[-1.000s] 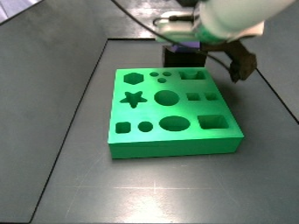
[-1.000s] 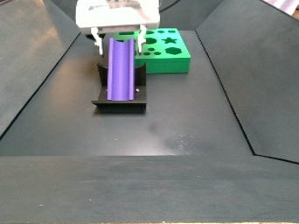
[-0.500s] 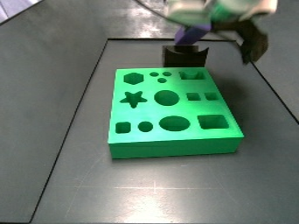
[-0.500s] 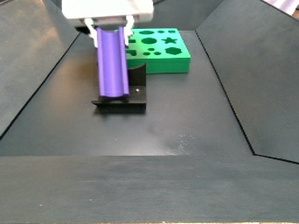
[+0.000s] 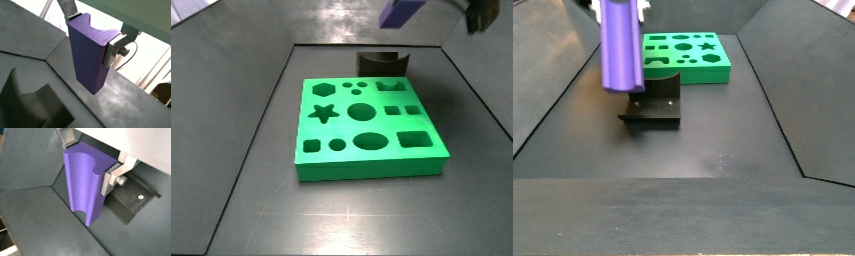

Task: Pick up the arch object. Move up. Place the arch object on the fixture. Regrasp the arch object. Move to above the board. Insert the arch object.
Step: Move to above the board.

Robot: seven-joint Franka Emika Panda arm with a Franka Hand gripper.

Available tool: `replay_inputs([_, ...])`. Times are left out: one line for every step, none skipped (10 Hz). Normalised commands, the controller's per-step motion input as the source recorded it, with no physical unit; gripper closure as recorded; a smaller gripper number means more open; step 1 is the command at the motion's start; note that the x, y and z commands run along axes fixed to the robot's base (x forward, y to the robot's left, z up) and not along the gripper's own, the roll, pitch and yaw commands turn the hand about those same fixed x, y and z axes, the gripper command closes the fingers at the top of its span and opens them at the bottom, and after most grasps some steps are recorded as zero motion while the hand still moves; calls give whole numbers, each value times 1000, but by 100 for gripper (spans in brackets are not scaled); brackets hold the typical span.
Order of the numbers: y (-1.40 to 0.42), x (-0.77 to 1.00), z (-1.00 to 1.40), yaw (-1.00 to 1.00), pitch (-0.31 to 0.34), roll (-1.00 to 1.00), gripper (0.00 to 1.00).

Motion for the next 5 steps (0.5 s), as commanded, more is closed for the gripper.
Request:
replay_inputs([166,139,1000,5,43,-56,100])
replay_inputs([131,118,990,9,64,-48,100])
replay_inputs([99,92,875,11,74,-45,100])
replay_inputs([48,55,652,20,94,-47,100])
replay_inputs([24,37,489,29,103,-43,100])
